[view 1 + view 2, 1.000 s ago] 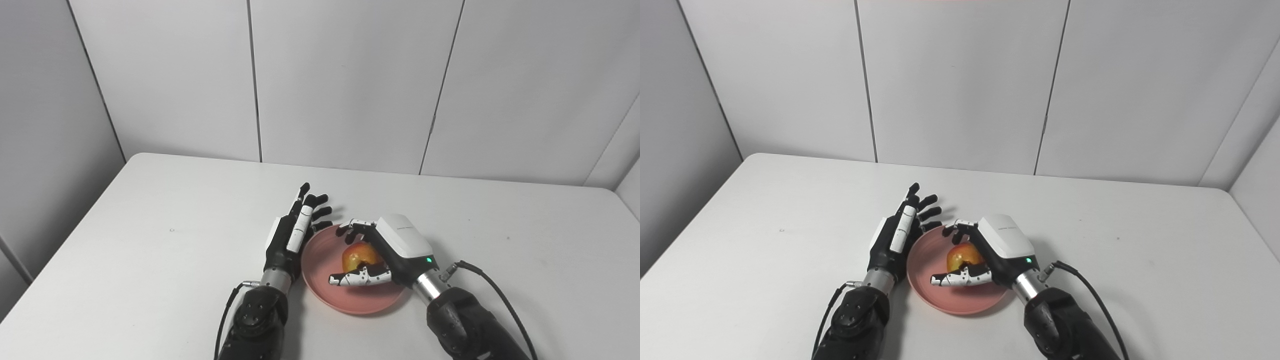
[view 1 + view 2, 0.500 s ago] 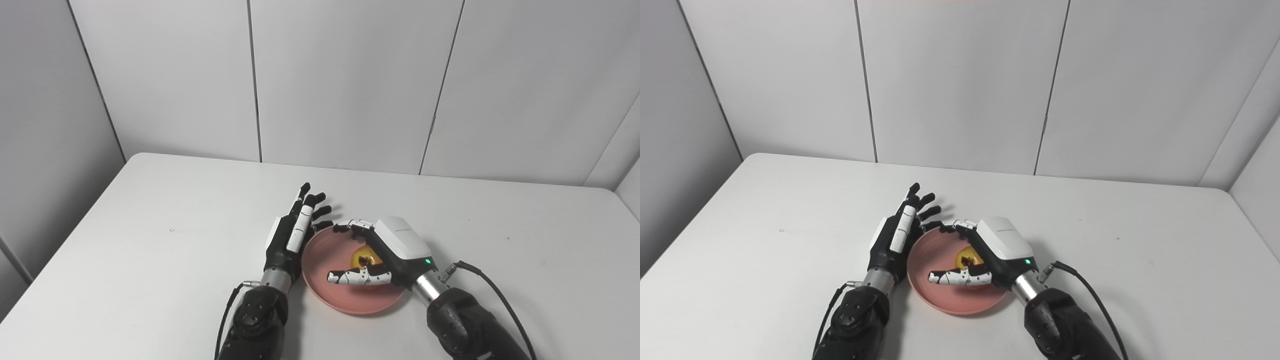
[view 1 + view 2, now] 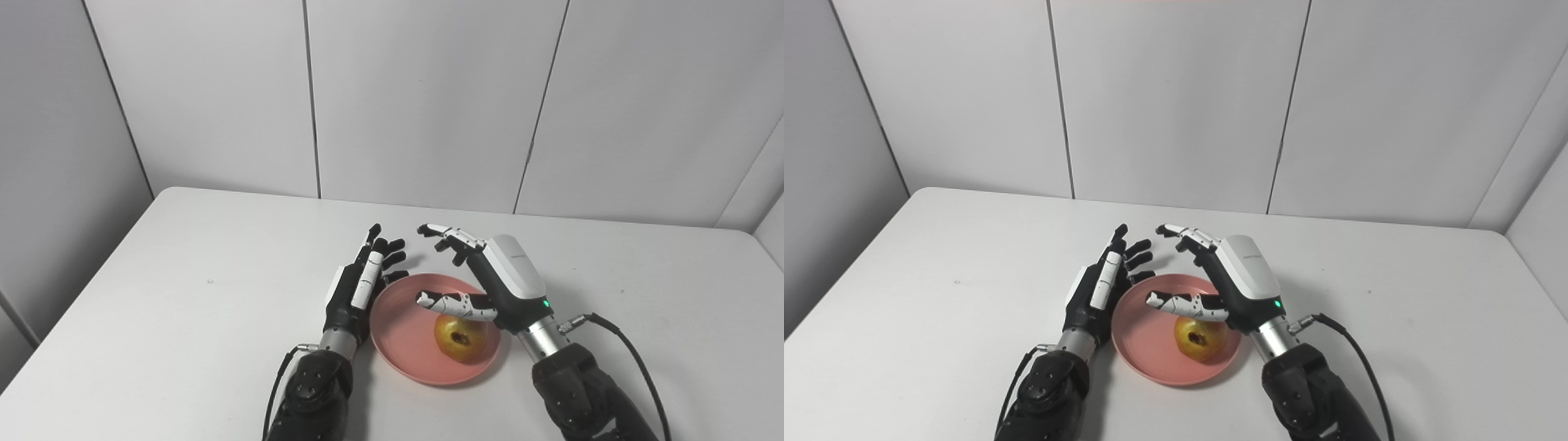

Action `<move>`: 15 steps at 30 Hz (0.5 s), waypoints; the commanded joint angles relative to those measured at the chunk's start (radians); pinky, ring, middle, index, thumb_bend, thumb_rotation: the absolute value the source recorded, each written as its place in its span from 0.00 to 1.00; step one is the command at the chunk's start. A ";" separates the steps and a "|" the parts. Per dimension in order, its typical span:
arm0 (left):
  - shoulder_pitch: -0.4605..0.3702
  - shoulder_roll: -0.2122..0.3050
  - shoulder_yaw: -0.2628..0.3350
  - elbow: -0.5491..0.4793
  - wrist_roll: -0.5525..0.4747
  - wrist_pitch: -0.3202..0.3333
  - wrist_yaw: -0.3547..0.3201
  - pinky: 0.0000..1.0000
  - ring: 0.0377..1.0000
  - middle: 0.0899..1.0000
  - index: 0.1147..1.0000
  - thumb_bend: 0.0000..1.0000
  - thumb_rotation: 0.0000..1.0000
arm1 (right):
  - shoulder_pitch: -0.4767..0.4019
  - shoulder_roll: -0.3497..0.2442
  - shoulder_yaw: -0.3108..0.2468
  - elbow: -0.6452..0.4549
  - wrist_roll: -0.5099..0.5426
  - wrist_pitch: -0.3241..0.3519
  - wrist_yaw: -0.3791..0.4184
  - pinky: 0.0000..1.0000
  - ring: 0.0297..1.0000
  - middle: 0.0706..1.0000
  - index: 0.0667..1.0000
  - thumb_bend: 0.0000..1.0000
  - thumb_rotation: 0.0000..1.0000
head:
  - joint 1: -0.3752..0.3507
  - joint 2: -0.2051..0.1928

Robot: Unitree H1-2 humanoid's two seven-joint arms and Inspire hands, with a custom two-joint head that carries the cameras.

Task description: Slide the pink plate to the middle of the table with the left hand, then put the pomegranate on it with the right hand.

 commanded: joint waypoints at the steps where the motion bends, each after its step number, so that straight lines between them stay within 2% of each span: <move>1: 0.007 -0.007 0.001 0.010 -0.003 0.021 0.008 0.70 0.83 0.84 1.00 0.80 0.87 | -0.054 0.018 -0.038 -0.044 0.048 -0.043 -0.032 0.63 0.76 0.82 0.80 0.84 1.00 | 0.001 -0.002; 3: 0.005 -0.008 0.005 0.011 -0.006 0.019 0.009 0.68 0.83 0.84 1.00 0.81 0.86 | -0.058 0.033 -0.068 -0.045 0.100 -0.042 -0.025 0.63 0.78 0.84 0.82 0.86 1.00 | -0.003 -0.003; 6: 0.004 -0.012 0.016 0.009 -0.017 0.018 0.013 0.69 0.84 0.85 1.00 0.83 0.85 | -0.057 0.054 -0.112 -0.029 0.229 -0.051 0.005 0.69 0.84 0.86 0.82 0.88 1.00 | -0.004 -0.002; 8: 0.003 -0.015 0.022 0.011 -0.019 0.003 0.018 0.72 0.85 0.86 1.00 0.84 0.83 | -0.051 0.069 -0.142 -0.012 0.322 -0.054 0.022 0.73 0.85 0.87 0.83 0.85 1.00 | -0.004 -0.002; 9: 0.003 -0.017 0.024 0.012 -0.010 -0.016 0.029 0.73 0.85 0.86 1.00 0.84 0.83 | -0.044 0.083 -0.162 -0.005 0.378 -0.030 0.034 0.74 0.85 0.87 0.84 0.84 1.00 | -0.003 -0.002; 11: 0.003 -0.017 0.024 0.016 0.019 -0.060 0.060 0.75 0.85 0.87 0.98 0.88 0.82 | -0.036 0.104 -0.193 0.010 0.473 0.019 0.064 0.83 0.88 0.89 0.86 0.86 1.00 | -0.007 -0.003; 12: 0.004 -0.016 0.021 0.018 0.040 -0.086 0.080 0.75 0.84 0.88 0.96 0.88 0.83 | -0.034 0.112 -0.204 0.023 0.513 0.037 0.080 0.90 0.92 0.92 0.89 0.87 1.00 | -0.011 -0.004; 15: 0.011 -0.011 0.012 0.022 0.123 -0.196 0.154 0.81 0.86 0.89 0.93 0.84 0.85 | -0.034 0.118 -0.235 0.103 0.562 0.052 0.096 0.98 0.99 0.98 0.95 0.91 1.00 | -0.020 -0.005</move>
